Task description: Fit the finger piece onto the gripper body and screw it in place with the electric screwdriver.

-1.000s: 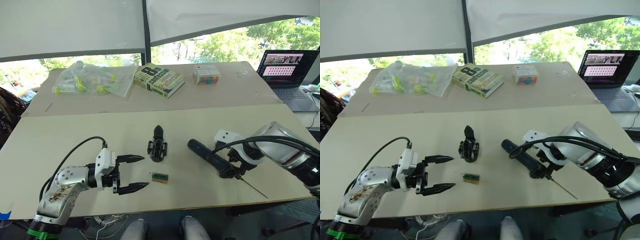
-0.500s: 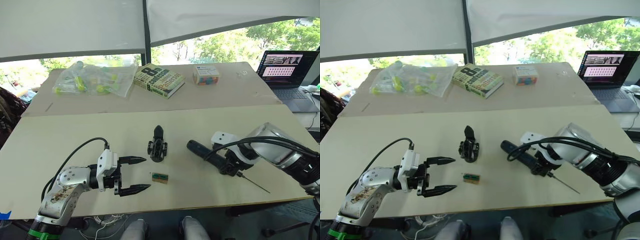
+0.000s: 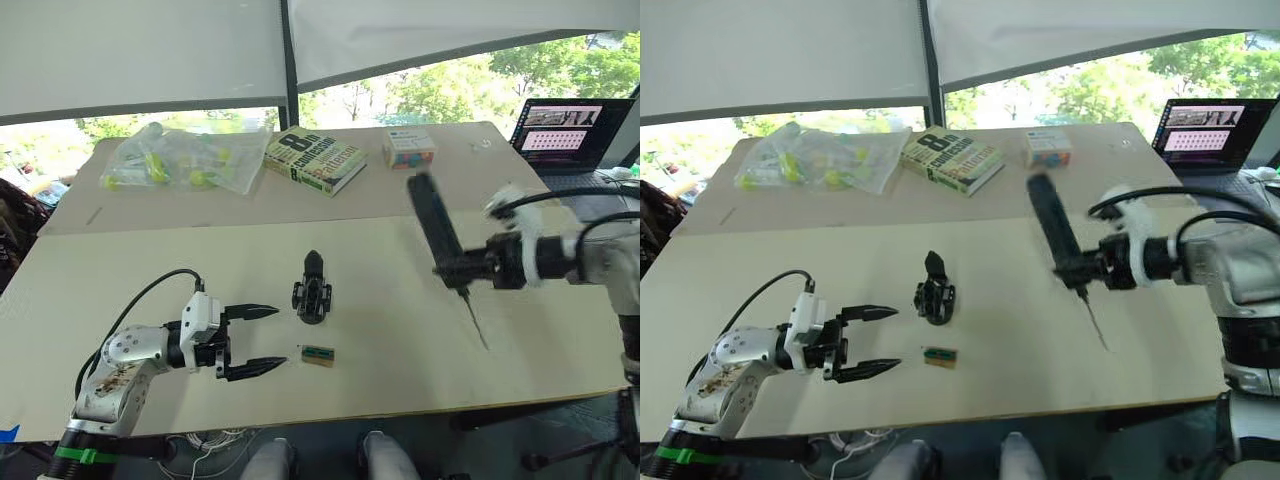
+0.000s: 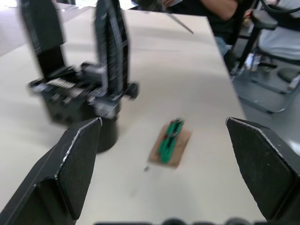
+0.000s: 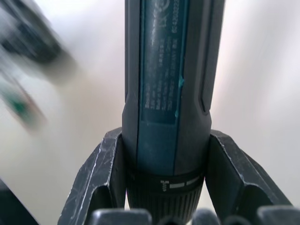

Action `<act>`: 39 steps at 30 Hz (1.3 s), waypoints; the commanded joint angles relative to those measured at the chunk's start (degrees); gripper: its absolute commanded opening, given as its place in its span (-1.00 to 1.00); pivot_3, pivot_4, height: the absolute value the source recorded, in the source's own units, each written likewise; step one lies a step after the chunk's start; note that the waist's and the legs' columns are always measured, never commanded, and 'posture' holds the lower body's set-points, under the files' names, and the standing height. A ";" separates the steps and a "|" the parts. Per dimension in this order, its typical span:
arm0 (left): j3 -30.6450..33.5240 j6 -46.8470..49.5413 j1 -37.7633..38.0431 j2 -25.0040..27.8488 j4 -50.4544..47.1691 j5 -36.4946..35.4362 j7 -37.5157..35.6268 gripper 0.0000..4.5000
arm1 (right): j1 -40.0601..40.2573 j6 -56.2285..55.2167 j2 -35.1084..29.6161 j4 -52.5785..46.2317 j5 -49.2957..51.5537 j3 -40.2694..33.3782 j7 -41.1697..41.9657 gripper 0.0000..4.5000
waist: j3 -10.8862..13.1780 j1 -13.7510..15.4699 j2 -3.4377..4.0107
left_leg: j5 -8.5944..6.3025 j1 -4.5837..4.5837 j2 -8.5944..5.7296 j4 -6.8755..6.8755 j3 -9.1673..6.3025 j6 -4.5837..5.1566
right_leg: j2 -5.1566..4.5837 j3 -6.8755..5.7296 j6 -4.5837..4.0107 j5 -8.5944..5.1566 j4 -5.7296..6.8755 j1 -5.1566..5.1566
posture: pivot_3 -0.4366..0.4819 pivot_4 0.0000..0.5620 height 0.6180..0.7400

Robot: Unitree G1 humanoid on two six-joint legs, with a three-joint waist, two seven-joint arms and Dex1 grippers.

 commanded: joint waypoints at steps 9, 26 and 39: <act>0.05 -4.05 1.11 0.92 1.55 -0.12 -4.37 1.00 | 13.42 -21.98 19.61 -22.62 20.11 -17.71 -0.70 -0.15 | 0.01 -0.25 -0.03 | -0.01 -0.01 -0.13 0.03 0.08 0.02 | -0.17 0.12 0.23 0.19 -0.05 0.00 | -0.05 -0.47 0.96; -6.21 -3.57 1.34 -1.58 -1.16 4.94 -0.48 1.00 | 17.05 -57.86 31.45 -18.50 9.33 7.10 11.71 -0.15 | 0.01 -0.37 -0.03 | -0.02 0.25 -0.02 0.03 0.09 0.02 | -0.04 0.04 0.17 0.22 -0.01 0.13 | -0.05 -0.47 0.96; -8.81 -8.38 3.20 -7.70 -0.05 8.59 4.88 1.00 | 13.23 -62.51 30.82 -8.58 5.36 15.00 17.02 -0.15 | 0.01 -0.16 -0.03 | -0.03 0.25 -0.05 0.03 0.09 0.00 | -0.08 0.05 0.11 0.26 -0.01 0.12 | -0.05 -0.47 0.96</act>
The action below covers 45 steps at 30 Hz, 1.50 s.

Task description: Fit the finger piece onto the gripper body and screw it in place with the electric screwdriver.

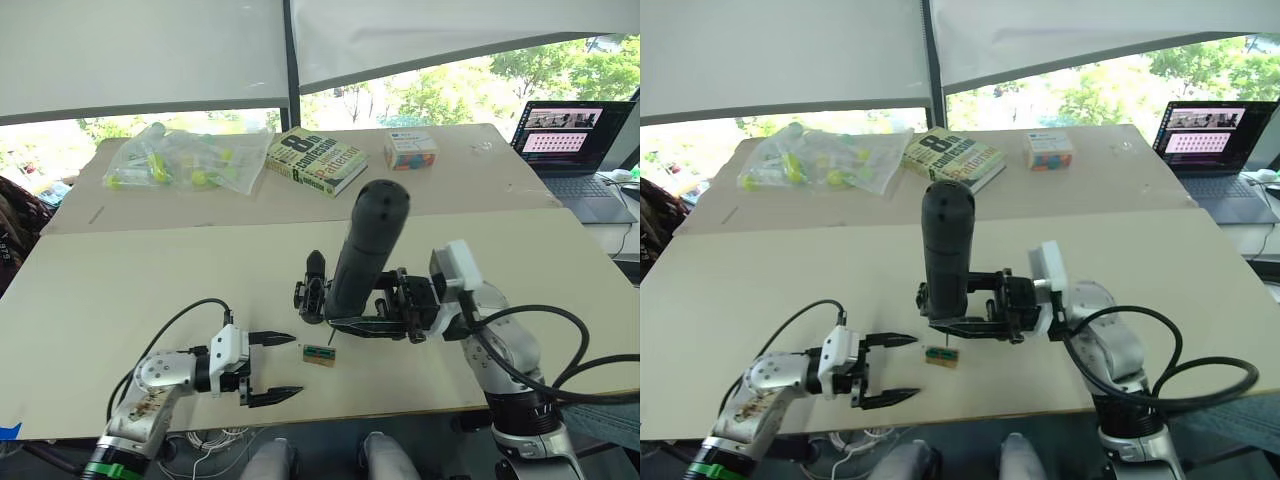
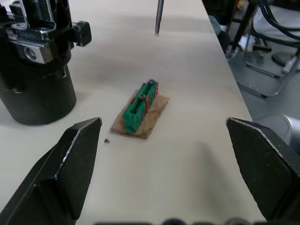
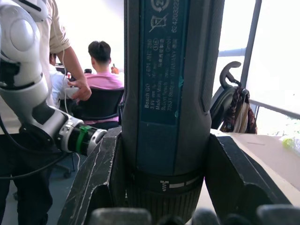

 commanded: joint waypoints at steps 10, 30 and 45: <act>-3.25 -2.32 -4.80 -1.87 5.52 2.79 0.34 1.00 | -2.67 -2.84 -1.44 1.07 -1.01 2.40 2.40 -0.15 | -0.01 0.07 0.00 | 0.00 0.00 0.00 0.00 0.00 -0.01 | 0.01 -0.03 0.00 0.00 0.00 -0.01 | -0.05 -0.47 0.96; -5.85 -2.92 -6.58 -4.56 7.95 5.48 1.76 1.00 | -0.11 -5.72 -2.53 2.19 -2.59 3.47 1.73 -0.15 | -0.01 0.19 -0.01 | 0.00 0.10 -0.03 0.00 0.00 -0.01 | -0.01 -0.01 0.00 0.00 0.02 0.08 | -0.05 -0.47 0.96; -5.97 -2.50 -6.17 -4.28 8.08 5.77 1.51 1.00 | -0.31 -6.51 -1.78 3.13 -3.57 3.81 1.73 -0.15 | -0.01 0.19 0.00 | 0.00 0.11 -0.03 0.00 0.00 0.00 | -0.02 -0.01 0.00 0.00 0.01 0.10 | -0.05 -0.47 0.96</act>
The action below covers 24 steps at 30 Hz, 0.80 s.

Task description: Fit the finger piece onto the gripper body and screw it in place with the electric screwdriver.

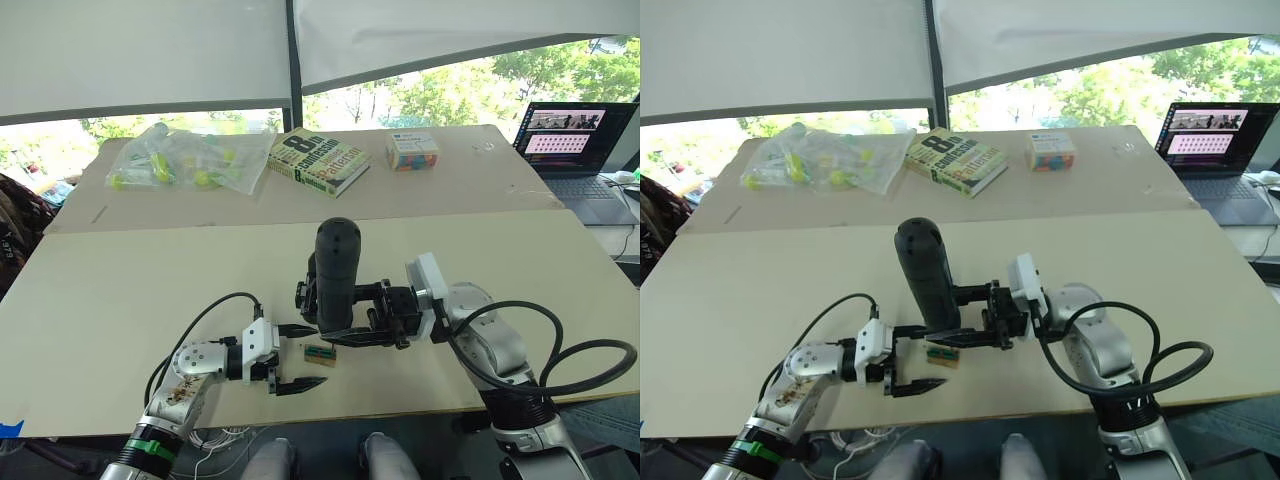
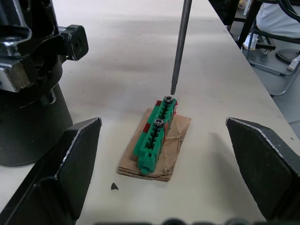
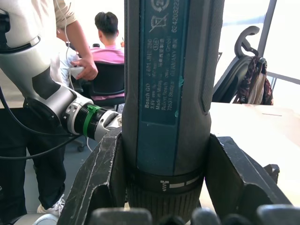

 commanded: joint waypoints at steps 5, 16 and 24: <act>-1.46 0.45 1.07 0.13 0.50 0.58 -0.20 1.00 | -0.46 -2.66 0.47 -0.96 0.09 -0.43 0.21 -0.15 | 0.00 -0.01 0.00 | 0.00 0.01 0.00 0.00 0.00 0.00 | 0.00 0.00 0.00 0.00 0.00 0.00 | -0.05 -0.47 0.96; -1.61 0.69 1.61 0.05 0.27 0.59 0.01 1.00 | -0.19 -3.30 0.01 -0.15 -0.35 -0.35 0.94 -0.15 | 0.00 -0.05 0.00 | 0.00 0.03 0.01 0.00 0.00 0.00 | 0.00 0.00 0.00 0.00 0.00 0.02 | -0.05 -0.47 0.96; -1.52 0.81 1.79 0.08 0.28 0.67 0.43 1.00 | 0.33 -2.17 -0.80 -0.55 0.28 0.32 1.84 -0.15 | -0.01 -0.06 0.01 | 0.00 0.05 0.01 0.00 0.00 0.00 | 0.00 0.00 0.00 0.00 0.00 0.03 | -0.05 -0.47 0.96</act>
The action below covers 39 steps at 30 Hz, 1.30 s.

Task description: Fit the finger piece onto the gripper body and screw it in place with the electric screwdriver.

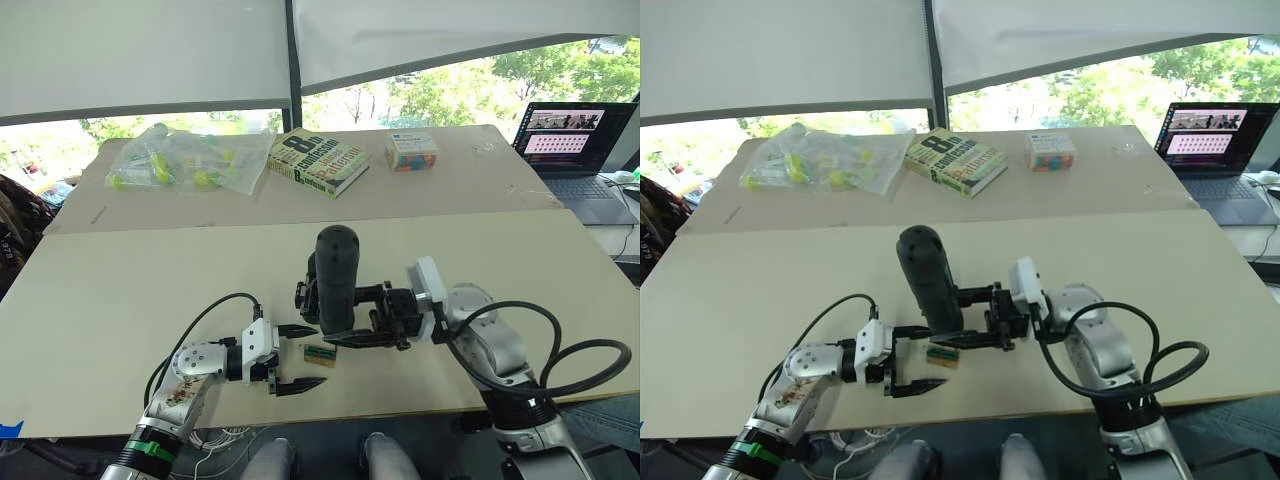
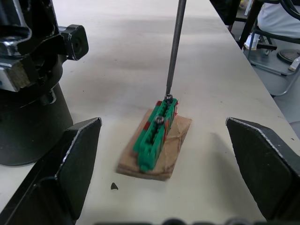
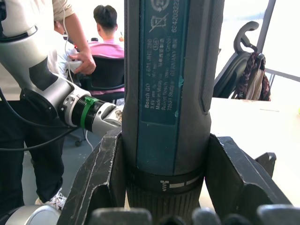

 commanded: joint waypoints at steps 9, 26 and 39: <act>-1.59 0.94 1.62 0.03 0.49 0.56 0.25 1.00 | -0.03 -0.66 -0.22 -2.04 1.43 0.55 0.34 -0.15 | 0.00 -0.01 0.00 | 0.00 0.01 0.00 0.00 0.00 0.00 | 0.00 0.00 0.00 0.00 0.00 0.01 | -0.05 -0.47 0.96; -1.76 1.45 2.06 -0.02 0.06 0.37 0.59 1.00 | -2.27 1.56 -0.06 -3.78 4.80 -1.65 -2.27 -0.15 | -0.01 -0.01 0.00 | 0.00 0.01 0.01 0.00 0.00 0.00 | 0.01 0.00 0.00 0.00 -0.01 0.01 | -0.05 -0.47 0.96; -1.68 1.71 1.83 0.18 0.29 0.28 0.35 1.00 | -1.44 0.77 0.72 -2.97 2.46 -0.03 -2.63 -0.15 | -0.01 -0.02 0.00 | 0.00 0.01 0.01 0.00 0.00 0.00 | 0.00 0.00 0.00 0.00 -0.01 0.01 | -0.05 -0.47 0.96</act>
